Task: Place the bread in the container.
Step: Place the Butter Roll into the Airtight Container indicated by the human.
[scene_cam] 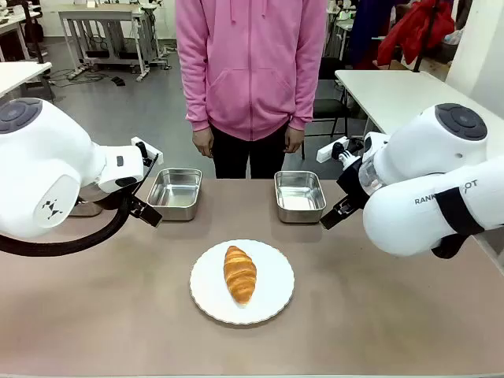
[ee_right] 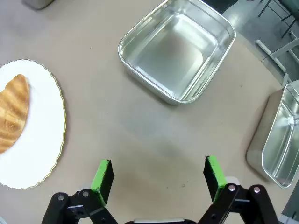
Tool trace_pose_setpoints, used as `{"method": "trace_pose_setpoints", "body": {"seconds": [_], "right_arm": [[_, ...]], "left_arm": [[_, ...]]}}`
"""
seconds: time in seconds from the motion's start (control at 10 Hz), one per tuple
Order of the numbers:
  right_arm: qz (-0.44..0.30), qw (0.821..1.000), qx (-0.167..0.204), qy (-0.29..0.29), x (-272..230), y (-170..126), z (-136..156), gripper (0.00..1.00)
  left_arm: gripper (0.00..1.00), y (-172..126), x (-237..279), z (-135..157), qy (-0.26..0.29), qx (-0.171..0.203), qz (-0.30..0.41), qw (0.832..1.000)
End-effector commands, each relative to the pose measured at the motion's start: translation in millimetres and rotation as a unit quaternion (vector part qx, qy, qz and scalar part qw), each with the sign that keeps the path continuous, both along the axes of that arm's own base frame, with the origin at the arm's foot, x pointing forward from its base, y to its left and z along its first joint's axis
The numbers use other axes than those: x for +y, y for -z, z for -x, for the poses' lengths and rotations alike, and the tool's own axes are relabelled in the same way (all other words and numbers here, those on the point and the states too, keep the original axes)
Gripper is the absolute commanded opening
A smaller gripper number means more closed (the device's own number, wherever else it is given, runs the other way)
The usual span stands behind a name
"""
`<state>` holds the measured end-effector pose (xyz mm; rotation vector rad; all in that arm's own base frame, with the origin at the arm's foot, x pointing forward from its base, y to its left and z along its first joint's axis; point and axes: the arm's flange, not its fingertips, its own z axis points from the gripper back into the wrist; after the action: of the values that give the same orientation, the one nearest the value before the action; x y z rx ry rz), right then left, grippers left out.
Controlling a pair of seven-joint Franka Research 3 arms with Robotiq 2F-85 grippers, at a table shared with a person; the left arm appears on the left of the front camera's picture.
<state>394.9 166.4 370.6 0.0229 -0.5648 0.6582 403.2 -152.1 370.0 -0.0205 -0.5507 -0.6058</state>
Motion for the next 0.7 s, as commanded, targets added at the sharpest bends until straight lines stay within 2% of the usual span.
{"method": "trace_pose_setpoints", "body": {"seconds": [0.0, 0.6], "right_arm": [[0.0, 1.0, 0.0, 0.0, 0.0, -0.1, 0.0, 1.0], [0.0, 1.0, 0.0, 0.0, 0.0, -0.1, 0.0, 1.0]], "left_arm": [[1.0, 0.0, 0.0, 0.0, 0.0, 0.0, 0.0, 1.0], [1.0, 0.0, 0.0, 0.0, 0.0, 0.0, 0.0, 1.0]]}}
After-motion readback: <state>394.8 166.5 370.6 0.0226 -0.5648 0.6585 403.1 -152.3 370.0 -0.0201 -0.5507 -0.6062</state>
